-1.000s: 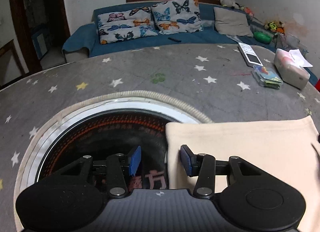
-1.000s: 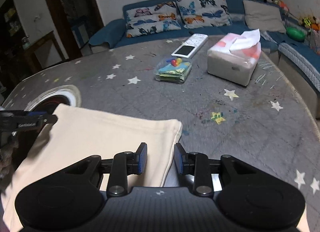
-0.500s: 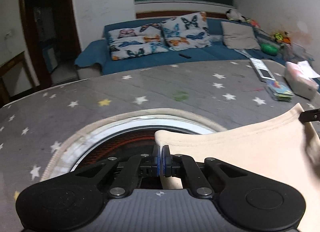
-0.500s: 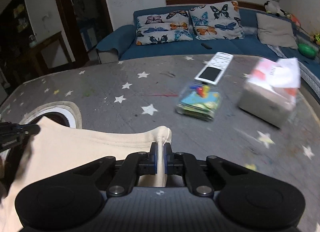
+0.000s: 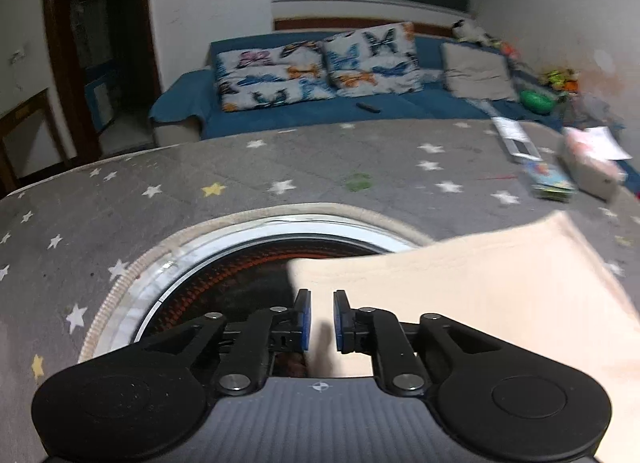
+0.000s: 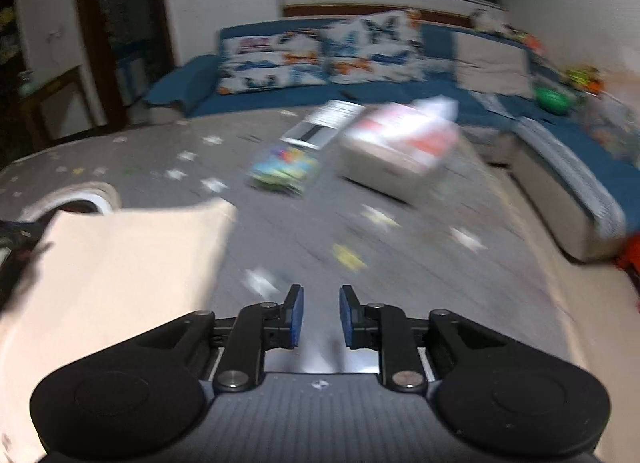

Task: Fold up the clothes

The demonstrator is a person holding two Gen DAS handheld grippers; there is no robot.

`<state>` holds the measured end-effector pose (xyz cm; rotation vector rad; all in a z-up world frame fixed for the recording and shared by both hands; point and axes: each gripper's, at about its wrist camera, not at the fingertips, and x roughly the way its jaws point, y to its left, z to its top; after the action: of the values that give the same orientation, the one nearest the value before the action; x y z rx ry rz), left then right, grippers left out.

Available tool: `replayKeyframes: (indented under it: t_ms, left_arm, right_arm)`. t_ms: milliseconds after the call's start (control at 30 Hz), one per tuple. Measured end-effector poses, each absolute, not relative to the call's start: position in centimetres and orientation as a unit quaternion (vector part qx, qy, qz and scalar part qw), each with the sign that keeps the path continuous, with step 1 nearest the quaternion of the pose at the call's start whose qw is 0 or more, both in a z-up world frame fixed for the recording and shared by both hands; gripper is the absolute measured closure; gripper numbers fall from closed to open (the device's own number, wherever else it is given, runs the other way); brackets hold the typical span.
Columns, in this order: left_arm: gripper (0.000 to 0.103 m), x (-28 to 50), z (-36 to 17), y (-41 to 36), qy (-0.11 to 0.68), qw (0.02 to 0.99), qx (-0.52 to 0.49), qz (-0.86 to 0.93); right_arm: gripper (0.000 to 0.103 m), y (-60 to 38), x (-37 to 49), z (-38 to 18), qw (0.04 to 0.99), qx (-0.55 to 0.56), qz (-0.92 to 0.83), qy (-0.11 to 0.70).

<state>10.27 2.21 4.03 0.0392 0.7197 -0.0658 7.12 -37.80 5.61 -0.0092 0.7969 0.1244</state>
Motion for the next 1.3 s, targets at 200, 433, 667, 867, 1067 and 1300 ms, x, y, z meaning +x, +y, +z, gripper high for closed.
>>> replayKeyframes:
  t_ms: [200, 433, 667, 867, 1067, 1300]
  left_arm:
    - [0.073, 4.4, 5.2, -1.5, 0.346, 0.931, 0.031, -0.111]
    - [0.07, -1.3, 4.4, -6.3, 0.361, 0.912, 0.027, -0.193]
    - [0.066, -4.6, 3.6, -8.7, 0.357, 0.909, 0.041, -0.211]
    - [0.066, -5.6, 2.5, -8.7, 0.364, 0.907, 0.045, -0.207]
    - [0.063, -6.3, 3.0, -6.5, 0.355, 0.917, 0.019, -0.182]
    - [0.062, -6.2, 3.4, -1.3, 0.352, 0.929, -0.02, -0.11]
  right_arm:
    - [0.072, -42.9, 1.9, 3.8, 0.92, 0.025, -0.018, 0.39]
    - [0.069, -46.9, -2.0, 1.9, 0.919, 0.061, -0.078, 0.381]
    - [0.092, -47.0, -3.2, 1.6, 0.924, 0.065, -0.079, 0.369]
    - [0.095, -46.6, -3.3, 1.5, 0.925, 0.033, -0.104, 0.363]
    - [0.085, -45.6, -3.4, 2.6, 0.93, 0.021, -0.095, 0.354]
    - [0.079, -40.3, -3.5, 4.5, 0.939, 0.01, 0.014, 0.344]
